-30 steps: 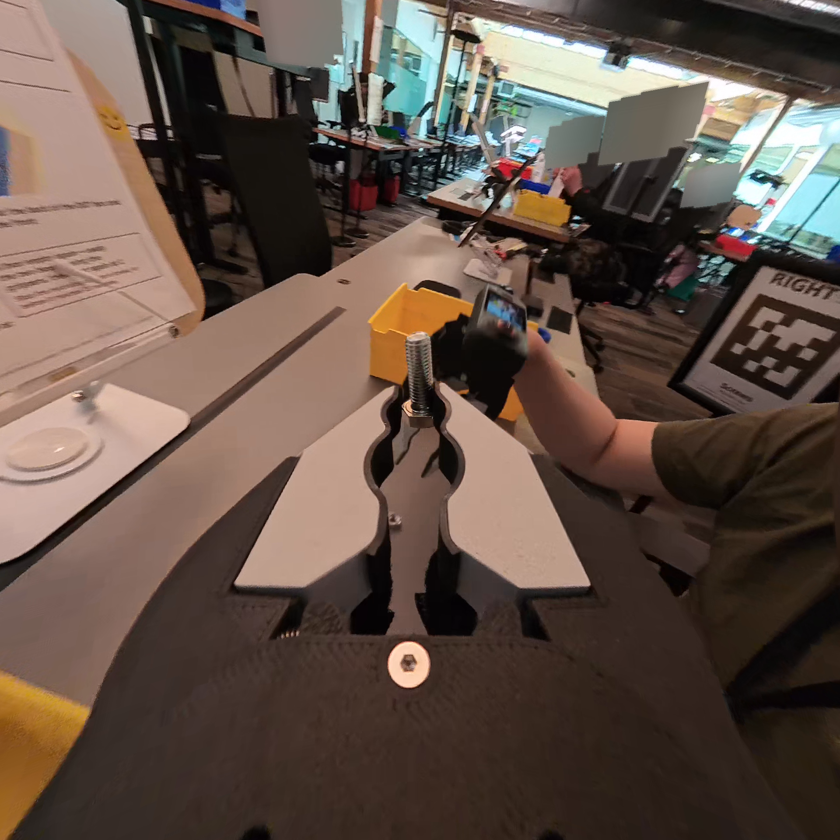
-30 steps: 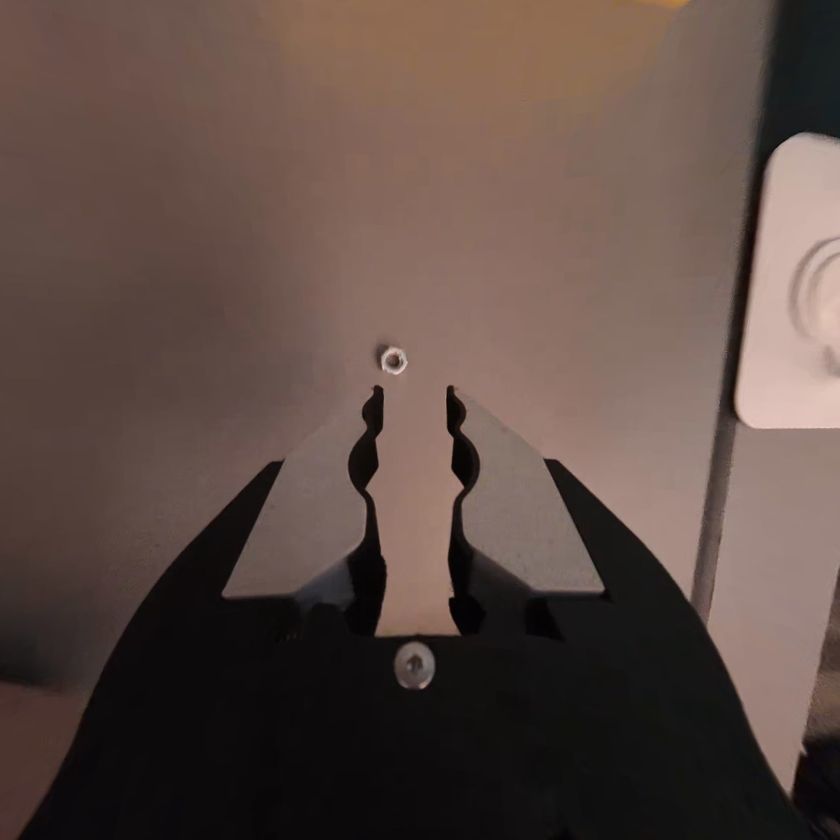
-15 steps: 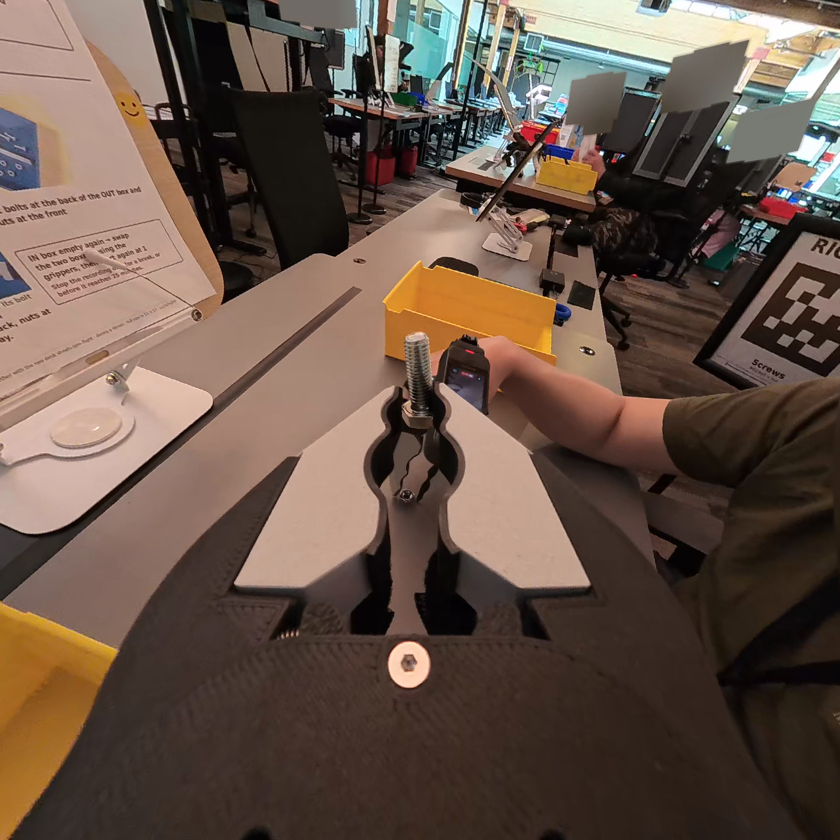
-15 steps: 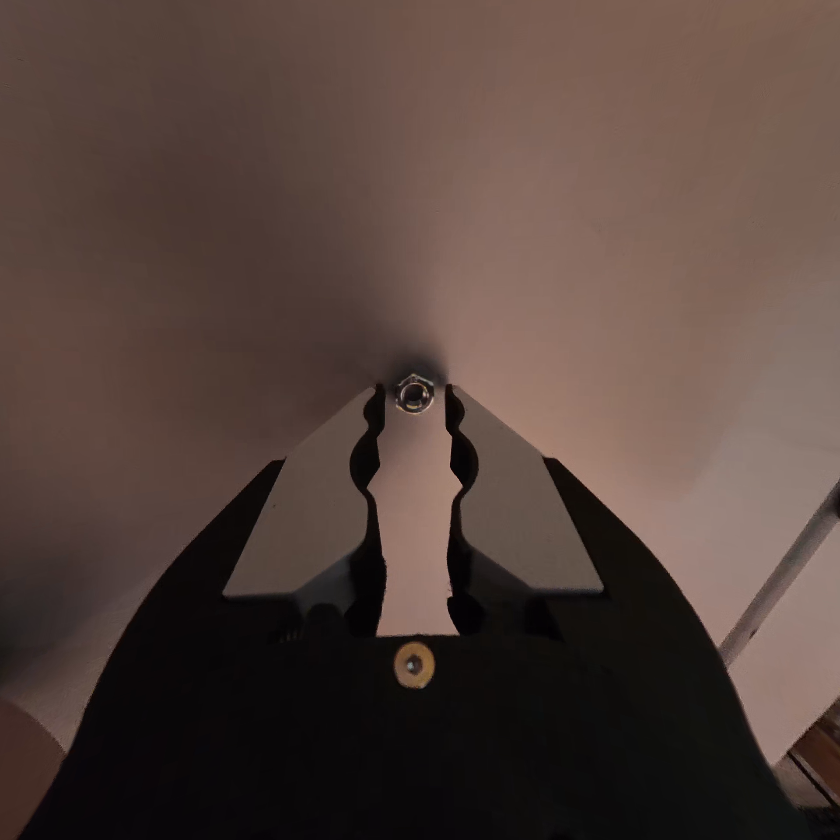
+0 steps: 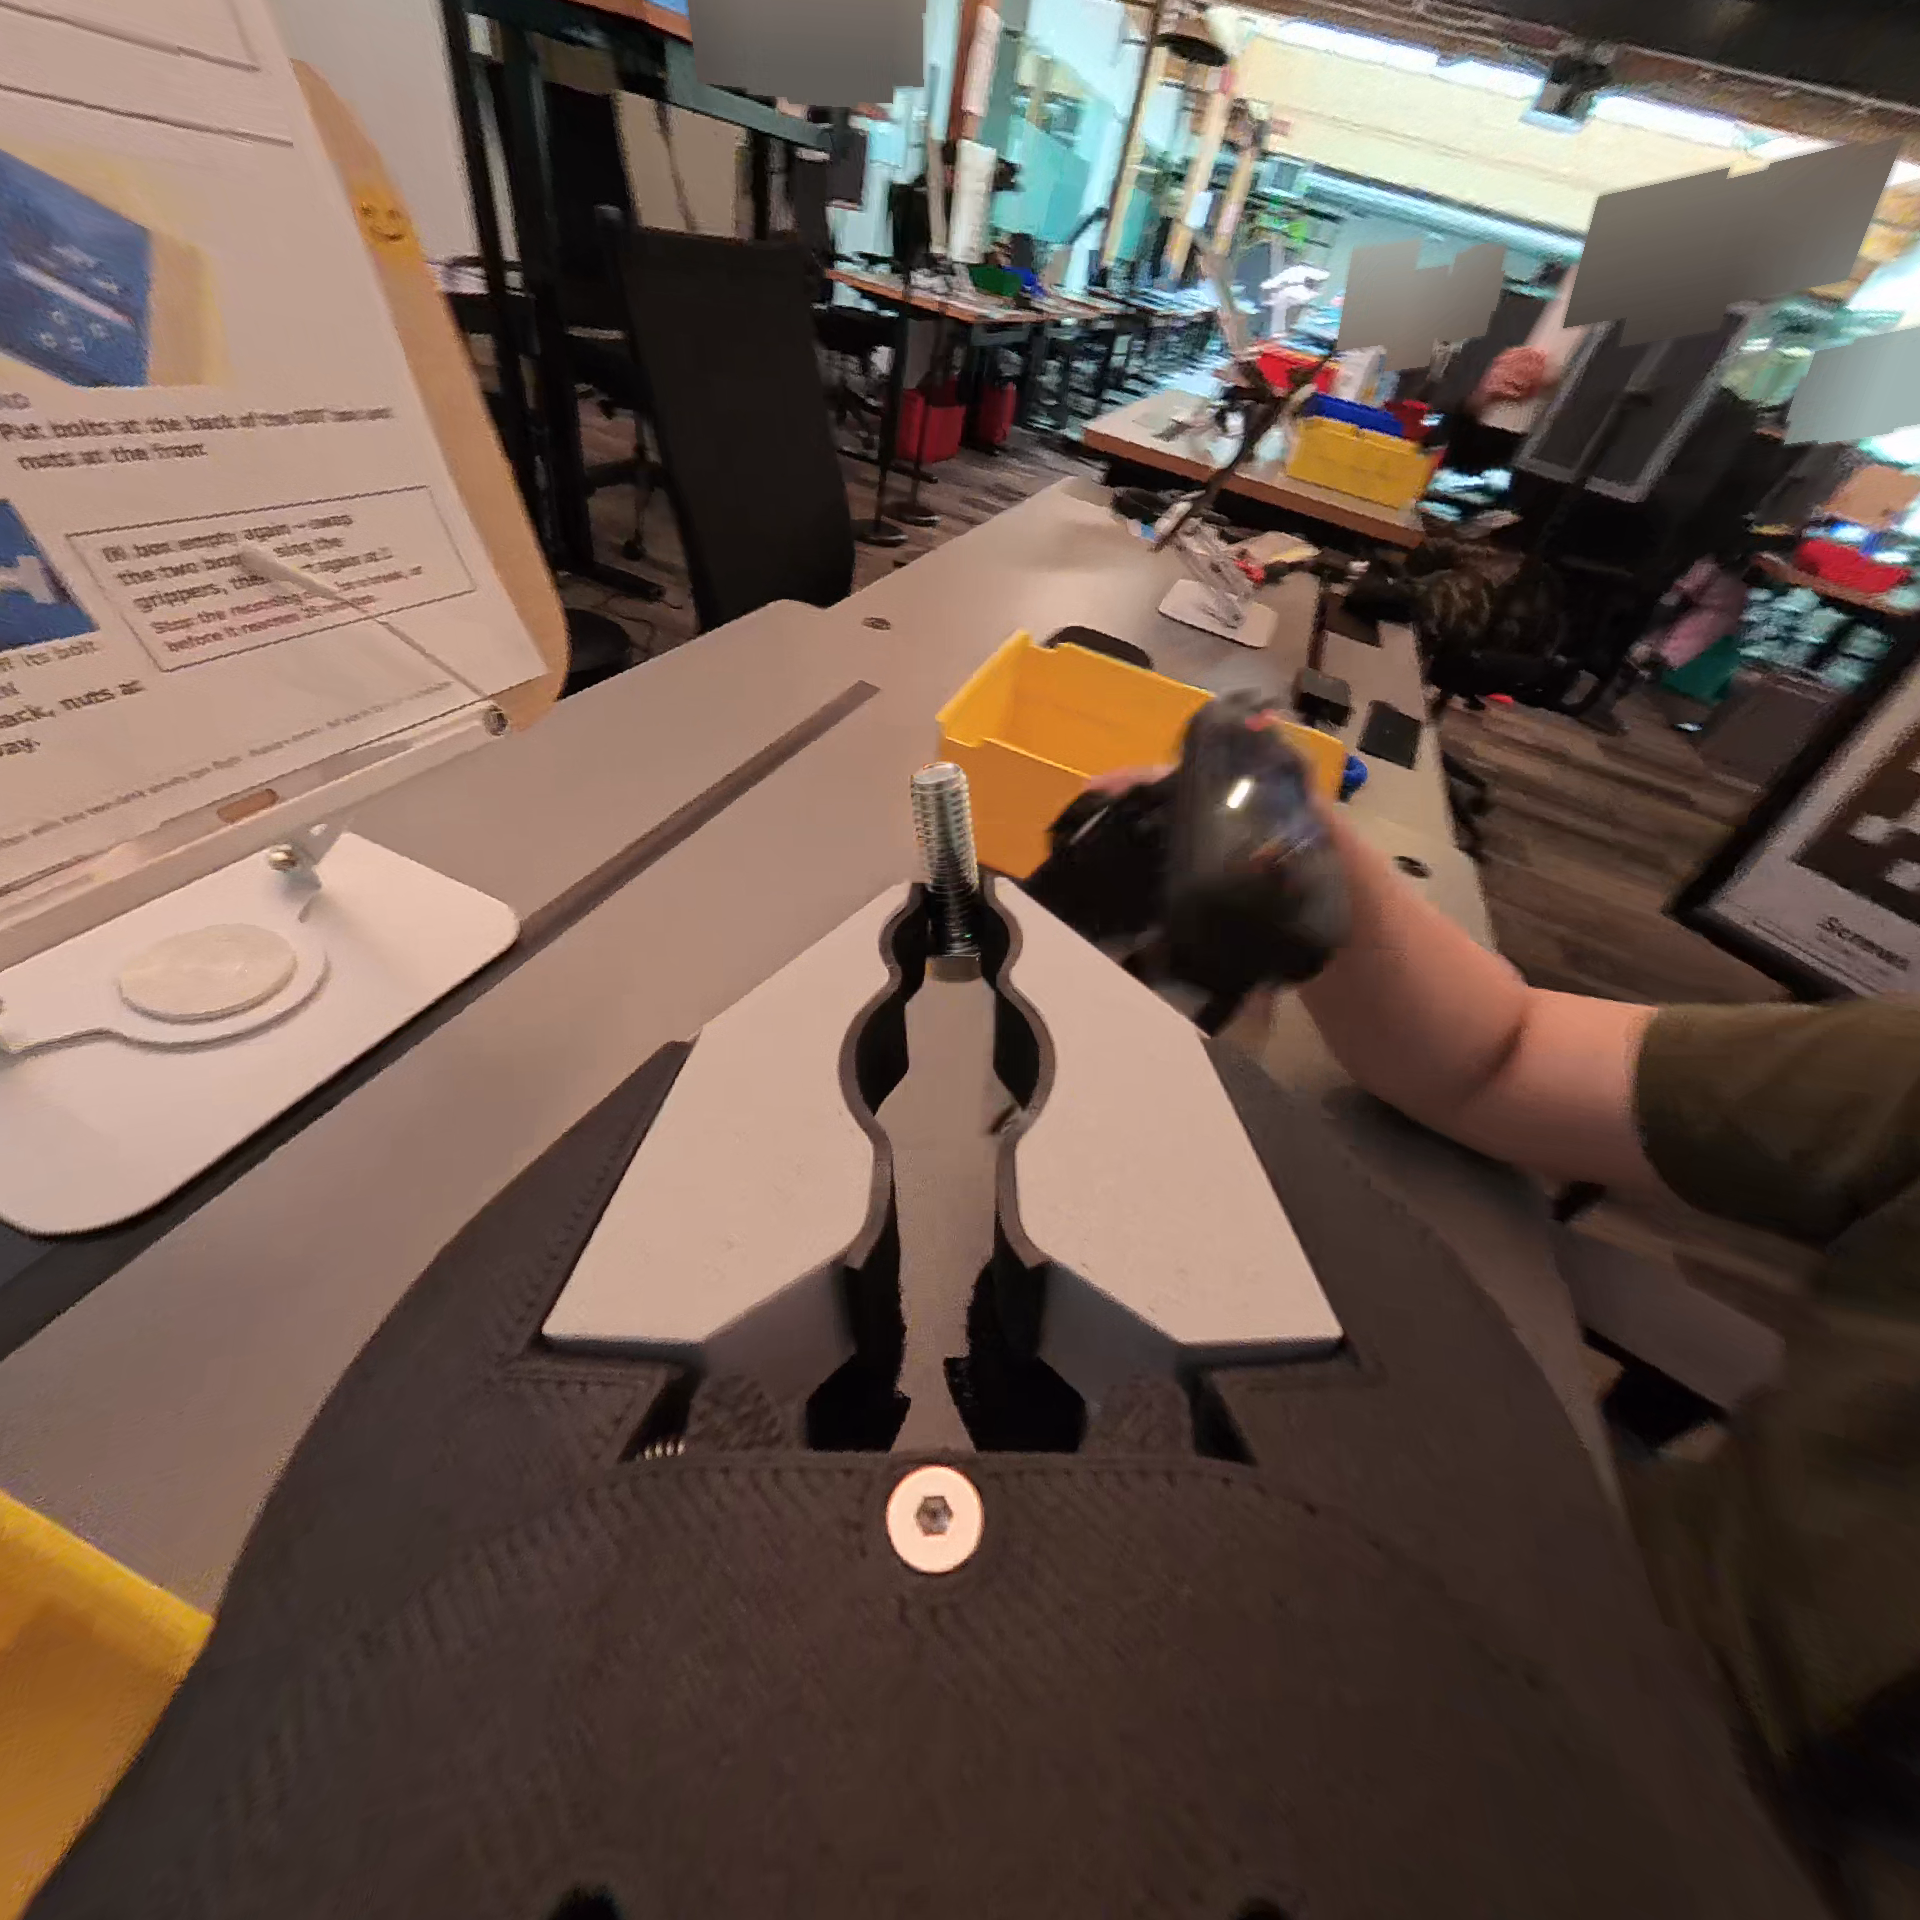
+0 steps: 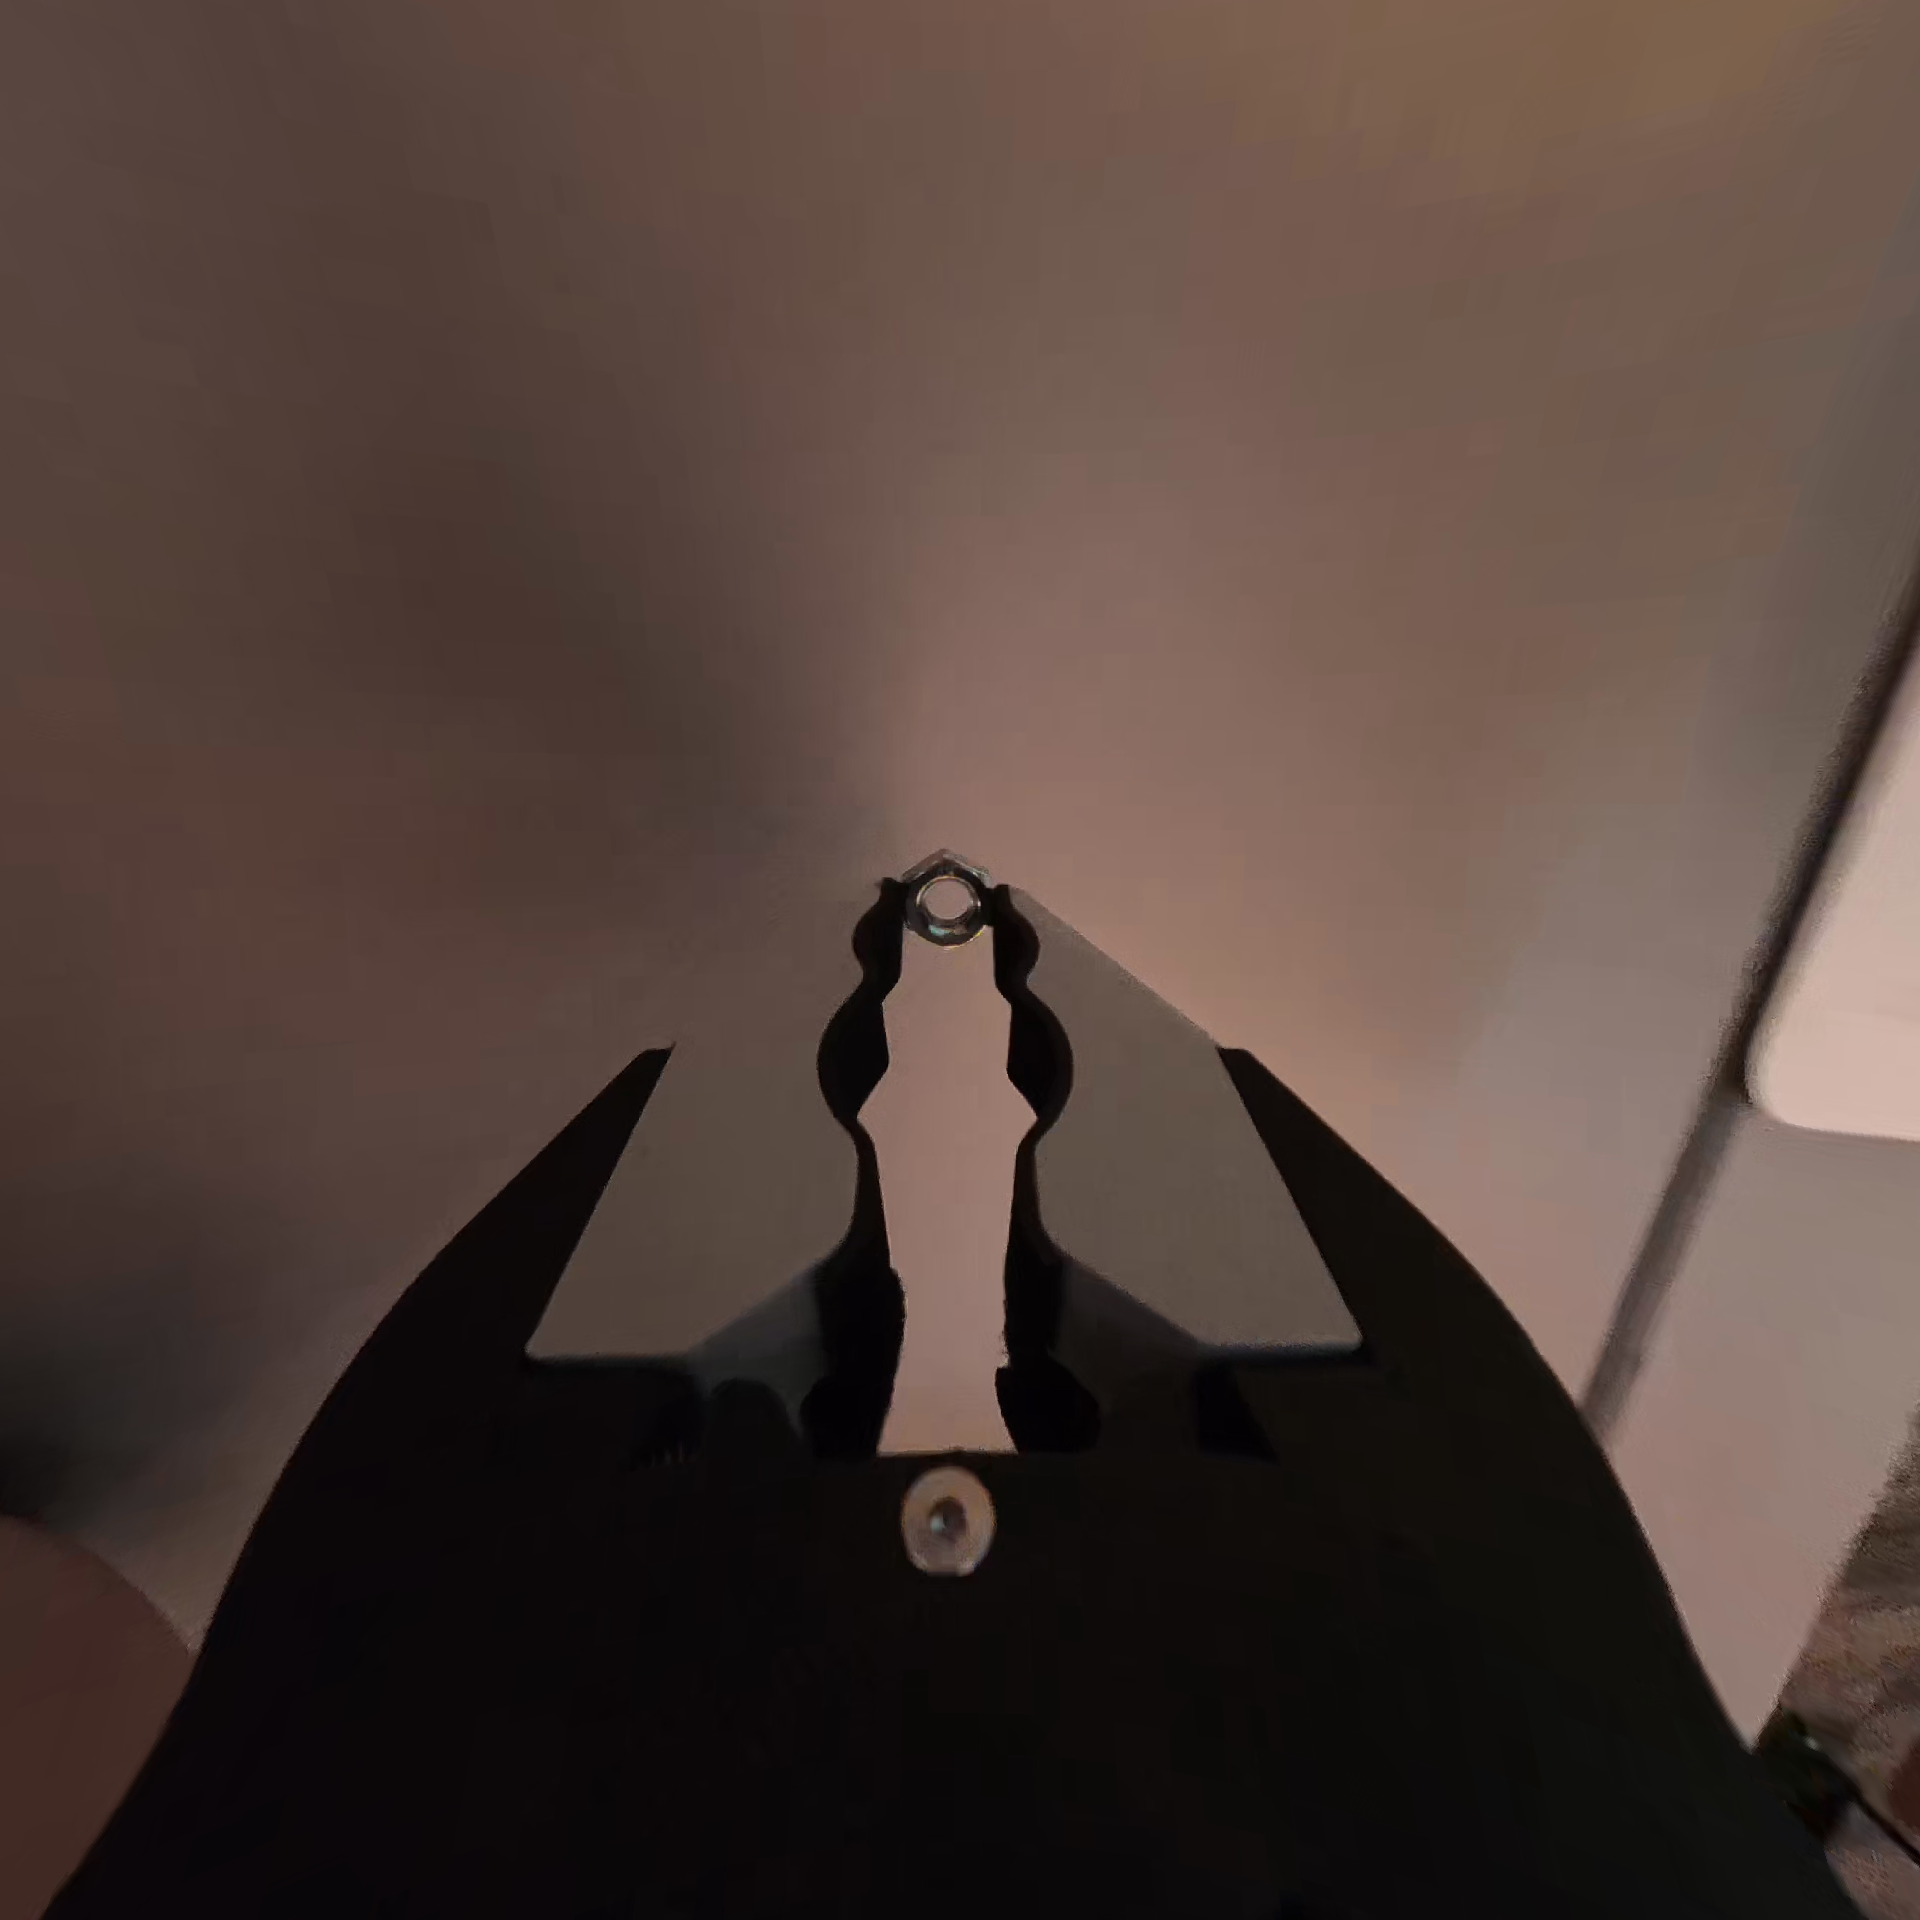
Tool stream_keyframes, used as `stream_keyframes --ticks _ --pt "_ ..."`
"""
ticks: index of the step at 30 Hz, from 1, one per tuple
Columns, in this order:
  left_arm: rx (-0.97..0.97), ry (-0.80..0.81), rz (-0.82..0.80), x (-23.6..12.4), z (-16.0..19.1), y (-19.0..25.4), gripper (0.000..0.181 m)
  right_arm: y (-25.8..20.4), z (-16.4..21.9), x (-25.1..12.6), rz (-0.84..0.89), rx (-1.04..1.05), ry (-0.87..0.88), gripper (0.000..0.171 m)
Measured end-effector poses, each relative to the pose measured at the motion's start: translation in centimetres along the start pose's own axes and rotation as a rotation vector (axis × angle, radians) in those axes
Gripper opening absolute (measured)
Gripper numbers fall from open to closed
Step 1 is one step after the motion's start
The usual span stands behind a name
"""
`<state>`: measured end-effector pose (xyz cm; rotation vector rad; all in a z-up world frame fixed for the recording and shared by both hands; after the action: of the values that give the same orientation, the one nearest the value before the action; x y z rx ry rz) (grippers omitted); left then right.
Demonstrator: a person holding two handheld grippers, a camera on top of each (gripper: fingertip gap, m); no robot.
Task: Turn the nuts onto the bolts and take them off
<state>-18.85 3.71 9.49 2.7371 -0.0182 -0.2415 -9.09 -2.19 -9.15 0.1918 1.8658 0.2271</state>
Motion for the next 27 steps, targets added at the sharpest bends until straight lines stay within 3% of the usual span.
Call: stream_keyframes --ticks 6,8,12,16,27 --pt "0.126 0.057 -0.047 6.2 1.8 -0.7 0.007 2.8 -2.0 -14.0 0.501 0.046 0.423 0.016" --pt "0.179 0.108 -0.026 8.8 3.2 -0.5 0.007 2.4 -2.4 -16.6 0.575 0.003 0.52 0.015" --pt "0.333 0.104 -0.079 13.4 8.4 -1.7 0.007 2.1 -0.2 -15.1 0.597 -0.054 0.285 0.016" --pt "0.451 -0.026 -0.093 15.5 12.2 -2.1 0.007 1.6 1.7 -11.5 0.495 -0.112 0.08 0.016" --pt "0.797 -0.057 -0.157 15.2 12.6 -0.7 0.007 1.1 1.6 -9.7 0.438 -0.213 0.044 0.016"
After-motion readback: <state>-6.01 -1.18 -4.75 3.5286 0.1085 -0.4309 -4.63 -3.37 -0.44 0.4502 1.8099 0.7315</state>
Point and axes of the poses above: each gripper's, where its closed fingertips meet, x out along the fingers, z out of its underside, y = z × x across the jaws, the point moved 2 cm from there along -x, back along the fingers, and after that the axes turned 11 degrees about -x, right-handed, at the moved point
